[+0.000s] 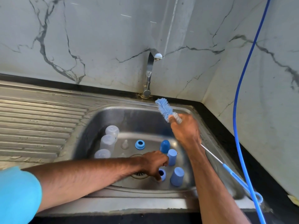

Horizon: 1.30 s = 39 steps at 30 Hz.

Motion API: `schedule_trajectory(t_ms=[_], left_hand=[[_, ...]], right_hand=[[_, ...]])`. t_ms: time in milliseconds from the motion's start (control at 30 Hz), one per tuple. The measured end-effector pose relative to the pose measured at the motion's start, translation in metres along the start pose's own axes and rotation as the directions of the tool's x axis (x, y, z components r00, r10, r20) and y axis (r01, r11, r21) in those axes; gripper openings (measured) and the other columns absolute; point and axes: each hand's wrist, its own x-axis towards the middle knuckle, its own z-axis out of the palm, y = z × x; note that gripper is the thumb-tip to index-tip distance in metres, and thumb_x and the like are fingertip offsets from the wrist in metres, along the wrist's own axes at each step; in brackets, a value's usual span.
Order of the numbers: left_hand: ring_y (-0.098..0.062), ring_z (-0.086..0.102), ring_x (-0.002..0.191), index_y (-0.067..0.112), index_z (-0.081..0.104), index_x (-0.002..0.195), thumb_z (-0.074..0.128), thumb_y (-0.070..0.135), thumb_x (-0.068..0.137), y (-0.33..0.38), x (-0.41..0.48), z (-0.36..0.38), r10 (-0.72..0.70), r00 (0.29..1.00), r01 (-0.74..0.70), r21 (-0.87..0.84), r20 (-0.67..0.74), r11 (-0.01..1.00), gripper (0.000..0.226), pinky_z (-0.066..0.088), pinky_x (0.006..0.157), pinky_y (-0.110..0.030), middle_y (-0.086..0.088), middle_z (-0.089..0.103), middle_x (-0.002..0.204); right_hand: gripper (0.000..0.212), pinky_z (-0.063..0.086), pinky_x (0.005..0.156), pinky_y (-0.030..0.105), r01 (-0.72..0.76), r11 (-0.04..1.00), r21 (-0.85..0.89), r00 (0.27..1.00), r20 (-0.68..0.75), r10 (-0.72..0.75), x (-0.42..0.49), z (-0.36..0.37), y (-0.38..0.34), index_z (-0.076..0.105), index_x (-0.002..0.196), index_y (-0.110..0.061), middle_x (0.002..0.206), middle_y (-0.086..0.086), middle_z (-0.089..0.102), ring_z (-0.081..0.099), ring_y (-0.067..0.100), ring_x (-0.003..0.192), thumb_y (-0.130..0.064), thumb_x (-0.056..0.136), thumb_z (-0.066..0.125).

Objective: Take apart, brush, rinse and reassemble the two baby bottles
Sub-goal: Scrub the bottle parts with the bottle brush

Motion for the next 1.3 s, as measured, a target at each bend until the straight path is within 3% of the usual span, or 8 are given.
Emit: schedule_trajectory(t_ms=[200, 367, 533, 700, 933, 1000, 1100, 1300], left_hand=[[-0.014, 0.05, 0.098, 0.016, 0.058, 0.124, 0.088, 0.035, 0.076, 0.011, 0.005, -0.007, 0.082, 0.985, -0.093, -0.063, -0.149, 0.994, 0.06, 0.037, 0.07, -0.017, 0.002, 0.059, 0.116], [-0.011, 0.048, 0.098, 0.013, 0.06, 0.126, 0.087, 0.034, 0.078, 0.031, 0.014, -0.011, 0.239, 0.963, -0.244, -0.03, -0.121, 0.969, 0.059, 0.043, 0.078, -0.027, 0.002, 0.062, 0.113], [-0.018, 0.061, 0.098, 0.005, 0.066, 0.121, 0.08, 0.016, 0.085, 0.04, 0.02, -0.01, 0.275, 0.959, -0.276, -0.017, -0.068, 0.961, 0.04, 0.031, 0.067, 0.004, -0.007, 0.07, 0.116], [0.005, 0.053, 0.068, 0.008, 0.066, 0.101, 0.08, 0.008, 0.081, 0.04, 0.016, -0.021, 0.22, 0.97, -0.229, -0.088, -0.099, 0.969, 0.023, 0.036, 0.058, -0.004, -0.011, 0.066, 0.086], [-0.013, 0.069, 0.105, 0.018, 0.074, 0.115, 0.078, 0.028, 0.089, -0.006, -0.02, -0.062, -0.071, 0.956, -0.052, -0.404, -0.285, 0.913, 0.028, 0.053, 0.094, -0.03, 0.003, 0.075, 0.113], [-0.017, 0.069, 0.109, 0.017, 0.074, 0.116, 0.075, 0.027, 0.093, -0.024, -0.033, -0.071, -0.252, 0.924, 0.024, -0.616, -0.286, 0.787, 0.025, 0.055, 0.098, -0.036, -0.001, 0.074, 0.115], [-0.031, 0.071, 0.108, 0.01, 0.069, 0.121, 0.067, 0.019, 0.099, -0.046, -0.053, -0.078, -0.532, 0.831, 0.052, -0.93, -0.162, 0.364, 0.024, 0.062, 0.085, -0.039, -0.017, 0.072, 0.119], [-0.027, 0.074, 0.088, 0.003, 0.064, 0.107, 0.051, 0.004, 0.102, -0.082, -0.077, -0.109, -0.678, 0.732, -0.242, -0.957, -0.07, -0.162, 0.014, 0.062, 0.069, -0.033, -0.018, 0.075, 0.095]], right_hand=[[0.038, 0.039, 0.051, 0.028, -0.022, 0.999, 0.042, 1.0, 0.018, 0.021, -0.001, -0.005, 0.001, 0.063, 0.069, -0.017, 0.061, -0.002, 0.063, 0.062, 0.02, 0.058, -0.043, 0.096, 0.062], [0.037, 0.037, 0.05, 0.026, -0.026, 0.999, 0.039, 1.0, 0.011, 0.026, -0.003, -0.006, 0.002, 0.062, 0.069, -0.019, 0.06, -0.005, 0.061, 0.061, 0.017, 0.056, -0.044, 0.096, 0.063], [0.031, 0.033, 0.047, 0.022, -0.017, 0.998, 0.052, 1.0, 0.014, 0.016, -0.004, -0.004, 0.004, 0.065, 0.076, -0.023, 0.059, -0.009, 0.058, 0.057, 0.008, 0.051, -0.045, 0.098, 0.064], [0.032, 0.036, 0.048, 0.024, -0.011, 0.997, 0.072, 1.0, 0.022, 0.009, -0.004, -0.003, 0.004, 0.066, 0.076, -0.022, 0.059, -0.007, 0.06, 0.059, 0.012, 0.052, -0.047, 0.097, 0.064], [0.032, 0.06, 0.068, 0.043, 0.03, 0.997, 0.067, 0.995, 0.094, -0.036, -0.01, -0.004, -0.016, 0.069, 0.086, -0.017, 0.072, 0.001, 0.071, 0.07, 0.024, 0.069, -0.047, 0.095, 0.062], [0.025, 0.061, 0.074, 0.047, 0.057, 0.993, 0.103, 0.983, 0.166, -0.074, -0.017, -0.004, -0.024, 0.067, 0.104, -0.02, 0.082, 0.002, 0.073, 0.071, 0.022, 0.075, -0.043, 0.097, 0.059], [0.019, 0.061, 0.073, 0.051, 0.093, 0.981, 0.17, 0.957, 0.257, -0.135, -0.03, -0.005, -0.035, 0.055, 0.116, -0.026, 0.085, 0.0, 0.074, 0.07, 0.019, 0.073, -0.036, 0.099, 0.054], [0.003, 0.062, 0.058, 0.046, 0.225, 0.943, 0.246, 0.908, 0.297, -0.295, -0.047, -0.008, -0.059, 0.057, 0.102, -0.034, 0.09, -0.003, 0.073, 0.073, 0.015, 0.058, -0.031, 0.101, 0.056]])
